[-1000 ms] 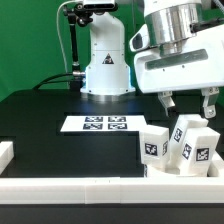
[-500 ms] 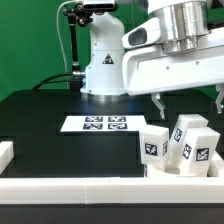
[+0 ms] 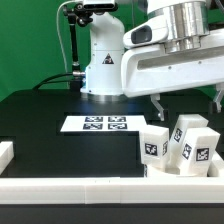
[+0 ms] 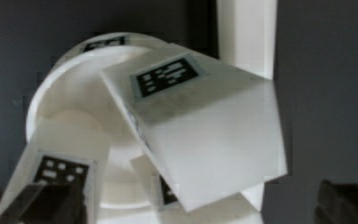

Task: Assemble stool

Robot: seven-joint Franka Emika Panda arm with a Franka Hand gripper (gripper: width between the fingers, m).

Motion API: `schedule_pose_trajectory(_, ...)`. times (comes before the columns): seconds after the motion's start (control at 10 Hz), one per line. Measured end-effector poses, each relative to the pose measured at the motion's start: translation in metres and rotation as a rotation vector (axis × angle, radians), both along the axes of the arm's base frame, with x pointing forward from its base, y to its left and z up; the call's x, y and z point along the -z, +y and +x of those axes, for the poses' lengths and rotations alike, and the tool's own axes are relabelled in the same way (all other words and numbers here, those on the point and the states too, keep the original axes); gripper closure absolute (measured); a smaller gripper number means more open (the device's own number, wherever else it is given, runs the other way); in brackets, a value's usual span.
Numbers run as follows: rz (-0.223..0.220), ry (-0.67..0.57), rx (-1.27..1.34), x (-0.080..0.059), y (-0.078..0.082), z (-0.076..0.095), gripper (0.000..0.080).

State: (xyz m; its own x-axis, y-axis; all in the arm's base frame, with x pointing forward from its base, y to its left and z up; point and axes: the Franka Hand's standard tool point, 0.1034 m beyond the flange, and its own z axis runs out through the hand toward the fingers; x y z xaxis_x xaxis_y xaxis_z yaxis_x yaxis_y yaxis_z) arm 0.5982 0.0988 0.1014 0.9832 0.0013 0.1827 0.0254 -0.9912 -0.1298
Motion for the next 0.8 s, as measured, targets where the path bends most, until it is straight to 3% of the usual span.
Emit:
schedule_pose_trajectory(0.4,-0.097,-0.066,-0.46,0.001,0.0,-0.003,0.015)
schedule_pose_trajectory(0.8,-0.147,-0.081,-0.651,0.001,-0.001,-0.01,0.015)
